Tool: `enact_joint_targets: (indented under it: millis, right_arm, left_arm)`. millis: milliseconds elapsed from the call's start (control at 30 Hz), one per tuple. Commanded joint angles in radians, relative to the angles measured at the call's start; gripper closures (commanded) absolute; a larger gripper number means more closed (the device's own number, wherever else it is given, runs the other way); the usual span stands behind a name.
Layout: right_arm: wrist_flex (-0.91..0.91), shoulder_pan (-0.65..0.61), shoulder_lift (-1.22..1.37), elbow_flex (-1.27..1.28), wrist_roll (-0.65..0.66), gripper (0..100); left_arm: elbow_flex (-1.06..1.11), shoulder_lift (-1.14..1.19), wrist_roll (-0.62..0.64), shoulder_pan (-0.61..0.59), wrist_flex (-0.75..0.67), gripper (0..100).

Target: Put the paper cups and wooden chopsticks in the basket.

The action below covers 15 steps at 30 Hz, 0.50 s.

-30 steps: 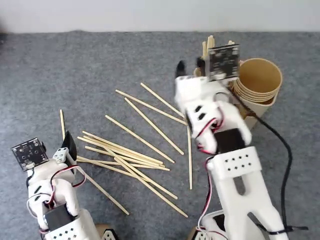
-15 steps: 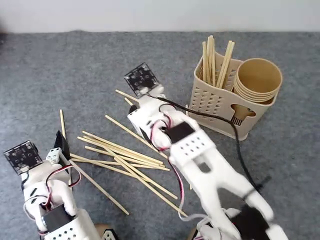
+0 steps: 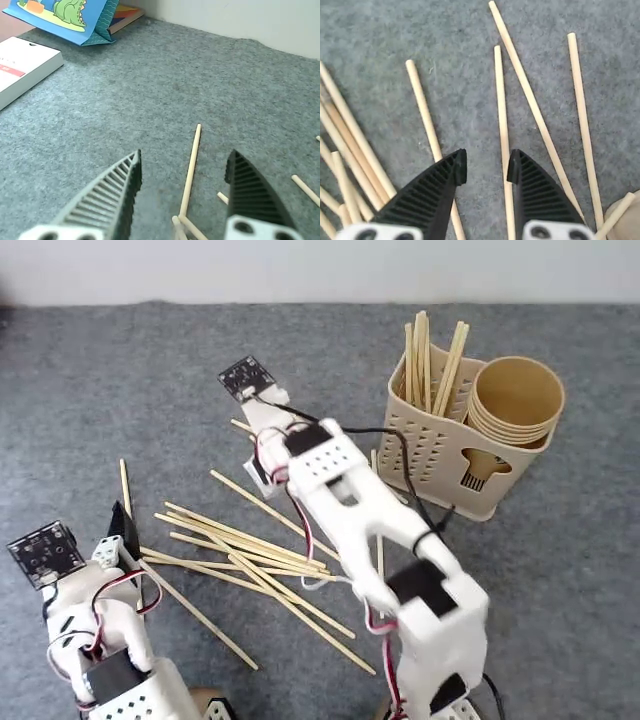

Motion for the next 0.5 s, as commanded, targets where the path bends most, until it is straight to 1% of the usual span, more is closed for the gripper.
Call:
enact_joint_targets:
  millis: [0,133,200,300,400,467]
  right_arm:
    - [0.087,0.035,0.087,-0.213,0.014,81.9]
    - [0.191,0.045,0.202,-0.367,0.014,66.6]
    - [0.219,0.047,0.252,-0.425,0.014,61.0]
    - [0.225,0.047,0.315,-0.491,0.017,60.1]
    - [0.223,0.042,0.366,-0.528,0.071,60.1]
    - [0.219,0.042,0.394,-0.549,0.084,60.1]
  left_arm:
    - [-0.008,-0.015,0.0,-0.003,-0.021,74]
    - [-0.008,-0.015,0.0,-0.003,-0.021,74]
    - [-0.008,-0.015,0.0,-0.003,-0.021,74]
    - [-0.008,-0.015,0.0,-0.003,-0.021,74]
    - [-0.008,-0.015,0.0,-0.003,-0.021,74]
    - [-0.008,-0.015,0.0,-0.003,-0.021,74]
